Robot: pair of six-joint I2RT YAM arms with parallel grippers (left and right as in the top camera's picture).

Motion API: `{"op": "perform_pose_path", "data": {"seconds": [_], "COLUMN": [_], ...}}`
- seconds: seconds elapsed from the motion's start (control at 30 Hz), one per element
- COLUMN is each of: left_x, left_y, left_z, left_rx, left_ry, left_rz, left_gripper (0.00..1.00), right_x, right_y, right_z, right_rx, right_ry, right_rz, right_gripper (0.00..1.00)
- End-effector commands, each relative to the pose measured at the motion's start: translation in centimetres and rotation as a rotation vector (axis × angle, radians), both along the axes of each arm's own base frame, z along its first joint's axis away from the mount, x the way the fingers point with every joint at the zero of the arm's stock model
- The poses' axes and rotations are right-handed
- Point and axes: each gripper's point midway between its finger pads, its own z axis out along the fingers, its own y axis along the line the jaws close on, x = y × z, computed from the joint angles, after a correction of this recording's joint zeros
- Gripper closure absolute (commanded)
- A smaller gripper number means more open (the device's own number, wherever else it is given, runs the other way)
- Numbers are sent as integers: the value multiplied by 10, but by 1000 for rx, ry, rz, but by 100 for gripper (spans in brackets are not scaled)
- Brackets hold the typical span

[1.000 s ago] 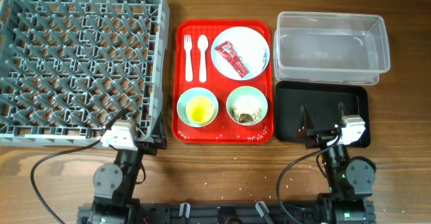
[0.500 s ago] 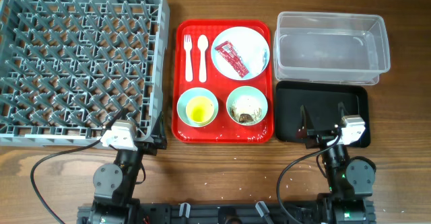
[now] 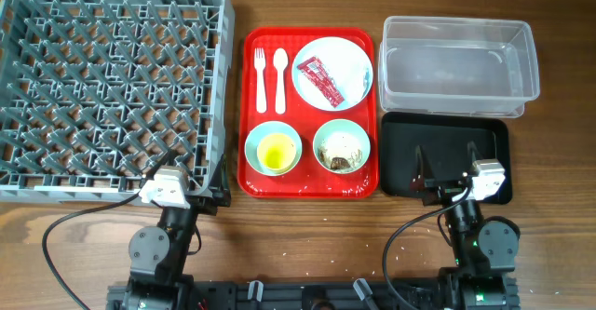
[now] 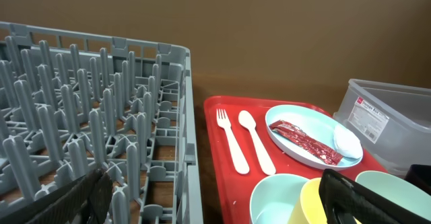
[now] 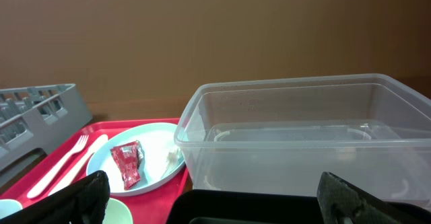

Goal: Sort waste into correct bins and load items into the dishwasher rack

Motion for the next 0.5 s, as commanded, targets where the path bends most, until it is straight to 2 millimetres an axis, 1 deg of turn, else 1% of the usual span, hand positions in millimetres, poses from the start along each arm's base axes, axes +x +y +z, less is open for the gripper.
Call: {"op": "perform_pose_path", "data": {"seconds": [0.0, 0.03, 0.13, 0.17, 0.2, 0.23, 0.27, 0.3, 0.33, 0.37, 0.43, 0.47], "left_x": [1, 1, -2, -3, -5, -8, -13, -19, -29, -38, -53, -57], "left_y": [-1, -1, -14, -18, -21, -22, -21, -20, -21, -26, -33, -32], "left_z": [5, 7, 8, 16, 30, 56, 82, 102, 130, 152, 188, 202], "left_rx": [3, -6, -60, -67, -72, -82, -89, -93, -96, -92, -96, -116], "left_ry": [-32, -40, -29, -64, -115, -206, -282, -328, -365, -383, -379, -354], "left_rz": [-2, -2, -76, -105, -126, -134, -135, -136, -152, -194, -249, -250], "left_gripper": [0, 0, 0, 0, 0, 0, 0, 0, 0, 0, 0, 0], "right_x": [0, 0, -2, -5, -9, -14, -20, -26, -40, -51, -66, -71], "right_y": [2, 4, 17, 25, 34, 38, 39, 39, 40, 40, 40, 39], "right_z": [2, 2, 3, 7, 20, 36, 63, 82, 124, 154, 192, 205], "right_rx": [30, 70, 235, 240, 235, 231, 221, 205, 164, 139, 87, 73], "right_ry": [-4, 0, 24, 21, 4, -20, -62, -92, -144, -160, -131, -94], "right_rz": [15, 22, 96, 147, 207, 234, 244, 247, 257, 256, 248, 245], "right_gripper": [0, 0, 0, 0, 0, 0, 0, 0, 0, 0, 0, 0]}}
